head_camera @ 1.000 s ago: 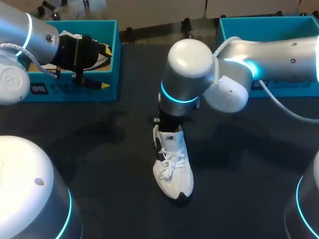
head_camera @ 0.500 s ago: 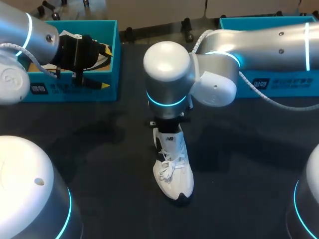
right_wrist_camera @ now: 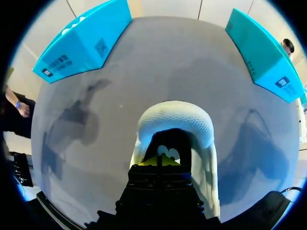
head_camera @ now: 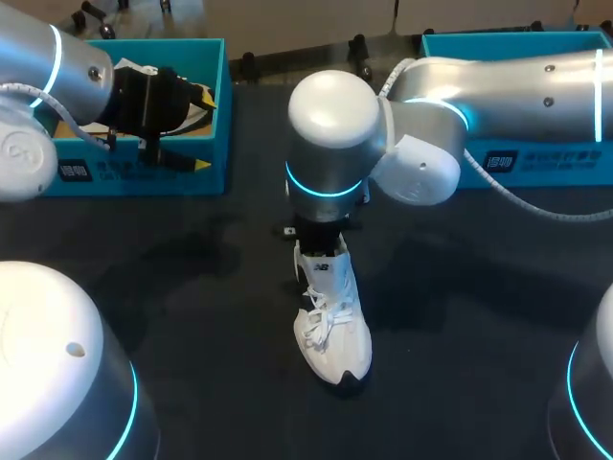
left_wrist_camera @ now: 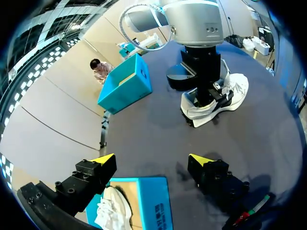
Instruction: Take the shoe out of the shoebox, open the shoe tongue, remove and reinsert the insole, then place the shoe into the shoebox
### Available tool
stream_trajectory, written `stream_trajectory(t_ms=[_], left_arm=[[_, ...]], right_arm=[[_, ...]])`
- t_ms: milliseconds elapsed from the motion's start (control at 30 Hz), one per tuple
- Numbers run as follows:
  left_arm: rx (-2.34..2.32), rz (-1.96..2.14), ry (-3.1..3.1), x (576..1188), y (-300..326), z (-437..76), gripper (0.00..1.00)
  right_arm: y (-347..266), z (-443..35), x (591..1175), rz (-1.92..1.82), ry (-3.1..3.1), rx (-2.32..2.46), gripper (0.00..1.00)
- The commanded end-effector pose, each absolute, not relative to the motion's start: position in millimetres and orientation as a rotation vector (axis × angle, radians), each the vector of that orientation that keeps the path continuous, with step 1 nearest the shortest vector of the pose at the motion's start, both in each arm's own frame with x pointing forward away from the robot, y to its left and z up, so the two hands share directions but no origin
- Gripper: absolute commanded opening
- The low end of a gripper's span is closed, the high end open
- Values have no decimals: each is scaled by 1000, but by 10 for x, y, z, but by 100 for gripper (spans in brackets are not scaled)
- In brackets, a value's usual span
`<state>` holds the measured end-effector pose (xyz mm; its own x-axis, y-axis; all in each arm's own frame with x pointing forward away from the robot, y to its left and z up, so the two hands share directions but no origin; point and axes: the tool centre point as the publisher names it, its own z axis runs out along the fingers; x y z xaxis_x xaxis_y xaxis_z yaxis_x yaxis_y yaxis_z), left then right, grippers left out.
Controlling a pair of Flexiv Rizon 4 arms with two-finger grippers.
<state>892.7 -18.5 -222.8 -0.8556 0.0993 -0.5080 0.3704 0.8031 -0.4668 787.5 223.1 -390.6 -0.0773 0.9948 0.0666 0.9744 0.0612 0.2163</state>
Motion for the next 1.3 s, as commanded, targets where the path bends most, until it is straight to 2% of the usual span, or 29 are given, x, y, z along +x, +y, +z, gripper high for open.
stream_trajectory(t_ms=[33,433,967,1300], left_arm=[[349,-780,2525,8931,-196,-2226,100],[349,-780,2525,8931,-196,-2226,100],[349,-780,2525,8931,-196,-2226,100],[349,-780,2525,8931,-196,-2226,100]], right_arm=[[2230,-4037,7900,325,2234,2086,0],[2158,-4296,7816,178,2237,2101,0],[1949,-4112,7718,67,2193,2071,0],[1991,-3788,7655,36,2281,2169,0]])
